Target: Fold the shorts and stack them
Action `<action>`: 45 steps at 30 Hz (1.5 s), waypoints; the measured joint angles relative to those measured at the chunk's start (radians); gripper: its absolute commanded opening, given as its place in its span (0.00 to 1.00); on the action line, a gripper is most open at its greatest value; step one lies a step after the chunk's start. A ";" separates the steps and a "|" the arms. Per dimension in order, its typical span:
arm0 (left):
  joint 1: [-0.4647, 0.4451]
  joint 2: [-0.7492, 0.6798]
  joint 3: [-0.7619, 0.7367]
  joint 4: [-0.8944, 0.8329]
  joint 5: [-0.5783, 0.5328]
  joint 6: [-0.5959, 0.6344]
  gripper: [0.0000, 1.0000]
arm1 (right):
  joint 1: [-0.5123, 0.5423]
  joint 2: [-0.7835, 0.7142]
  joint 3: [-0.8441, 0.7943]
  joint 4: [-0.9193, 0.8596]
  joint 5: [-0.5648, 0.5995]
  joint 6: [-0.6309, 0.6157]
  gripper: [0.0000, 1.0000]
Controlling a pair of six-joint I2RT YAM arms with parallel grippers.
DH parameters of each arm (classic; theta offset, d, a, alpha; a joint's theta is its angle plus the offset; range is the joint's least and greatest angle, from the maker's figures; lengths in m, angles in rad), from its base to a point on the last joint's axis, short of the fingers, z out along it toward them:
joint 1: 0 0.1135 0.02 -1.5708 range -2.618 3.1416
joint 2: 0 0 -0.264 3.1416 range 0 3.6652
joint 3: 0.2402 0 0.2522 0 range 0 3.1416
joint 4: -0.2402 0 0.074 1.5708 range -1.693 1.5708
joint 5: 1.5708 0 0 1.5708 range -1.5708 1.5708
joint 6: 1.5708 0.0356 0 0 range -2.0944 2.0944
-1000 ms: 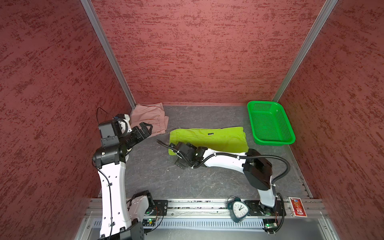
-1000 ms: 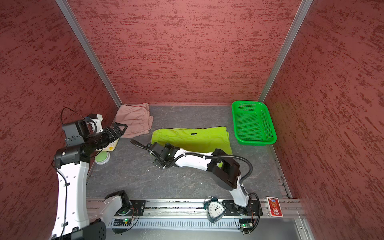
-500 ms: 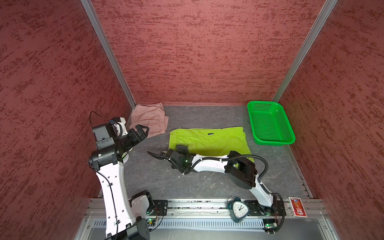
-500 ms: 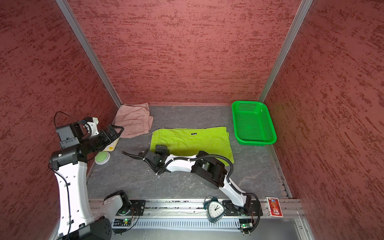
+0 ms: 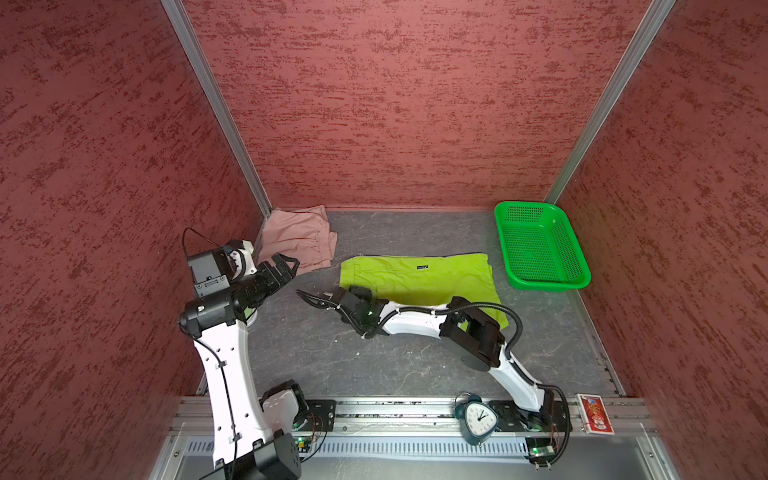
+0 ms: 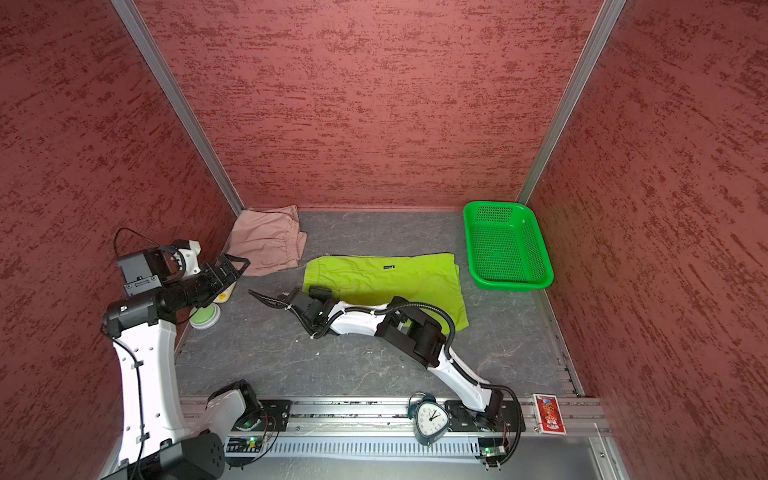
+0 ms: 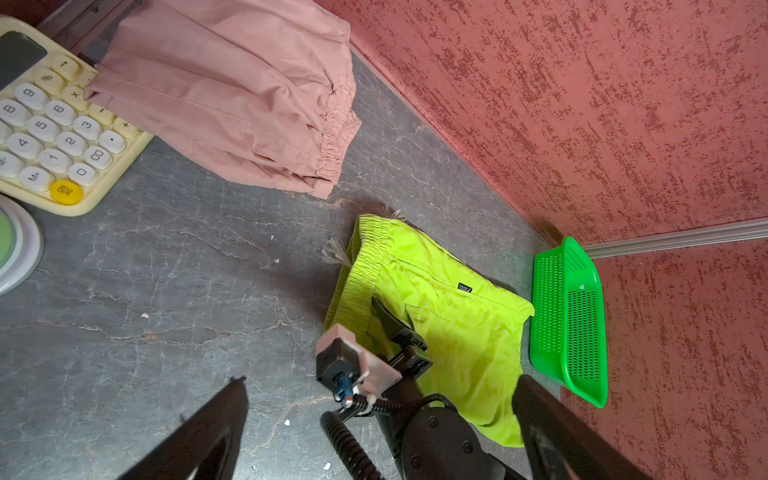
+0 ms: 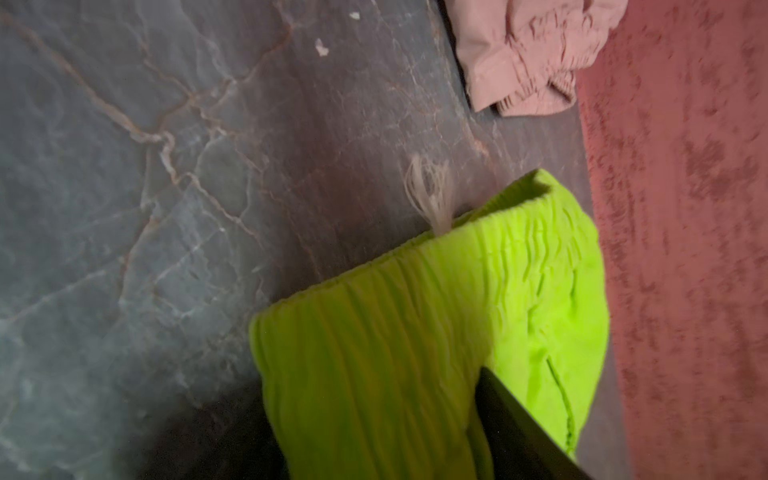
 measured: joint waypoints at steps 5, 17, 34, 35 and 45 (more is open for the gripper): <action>0.008 0.020 -0.022 0.011 0.003 -0.003 0.99 | -0.031 -0.020 -0.024 0.032 -0.128 0.103 0.08; -0.180 0.070 -0.393 0.343 0.107 -0.250 0.99 | -0.103 -0.249 -0.258 0.175 -0.402 0.342 0.05; -0.308 0.437 -0.675 1.155 0.182 -0.694 0.99 | -0.117 -0.296 -0.352 0.249 -0.485 0.388 0.01; -0.318 0.458 -0.669 1.172 0.185 -0.701 0.99 | -0.117 -0.296 -0.352 0.250 -0.485 0.388 0.01; -0.406 0.637 -0.629 1.358 0.192 -0.761 0.99 | -0.117 -0.296 -0.352 0.256 -0.492 0.387 0.00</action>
